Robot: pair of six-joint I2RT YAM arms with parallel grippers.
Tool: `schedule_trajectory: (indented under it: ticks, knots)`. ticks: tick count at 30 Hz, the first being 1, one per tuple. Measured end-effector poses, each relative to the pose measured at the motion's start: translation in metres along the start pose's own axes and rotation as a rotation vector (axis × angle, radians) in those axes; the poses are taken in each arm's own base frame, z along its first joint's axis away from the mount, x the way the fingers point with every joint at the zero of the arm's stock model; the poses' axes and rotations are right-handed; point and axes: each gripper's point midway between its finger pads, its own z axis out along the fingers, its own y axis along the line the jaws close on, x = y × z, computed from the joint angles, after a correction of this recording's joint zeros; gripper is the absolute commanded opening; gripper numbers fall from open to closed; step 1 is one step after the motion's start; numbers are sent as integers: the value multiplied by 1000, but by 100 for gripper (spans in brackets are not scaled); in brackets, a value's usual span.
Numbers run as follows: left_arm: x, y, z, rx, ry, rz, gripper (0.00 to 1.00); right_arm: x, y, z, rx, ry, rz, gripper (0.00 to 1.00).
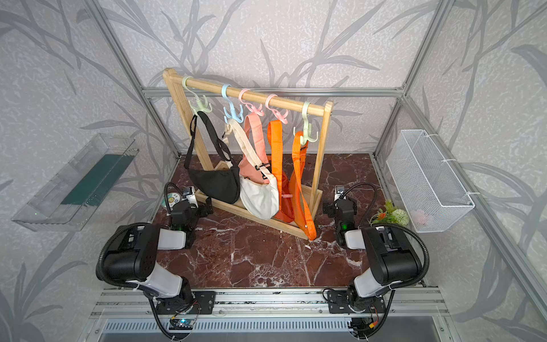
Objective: Take the bag off the hook
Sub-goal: Adjust the clothesline at the center of the board.
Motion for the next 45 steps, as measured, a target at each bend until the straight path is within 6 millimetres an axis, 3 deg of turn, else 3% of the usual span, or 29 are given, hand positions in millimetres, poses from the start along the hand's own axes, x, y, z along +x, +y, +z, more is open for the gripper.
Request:
schedule_trajectory:
  ticks: [35, 36, 39, 42, 45]
  knots:
    - [0, 0, 0, 0, 1, 0, 99, 1, 0, 0, 0, 3, -1, 99]
    - [0, 0, 0, 0, 1, 0, 91, 1, 0, 0, 0, 3, -1, 99]
    - [-3, -2, -1, 9, -14, 6, 87, 0, 0, -1, 0, -3, -2, 99]
    - [-3, -4, -12, 23, -44, 14, 85, 0, 2, -13, -4, -26, -19, 99]
    - [-10, -9, -37, 11, -97, 37, 85, -8, 5, -36, -13, -72, -35, 99]
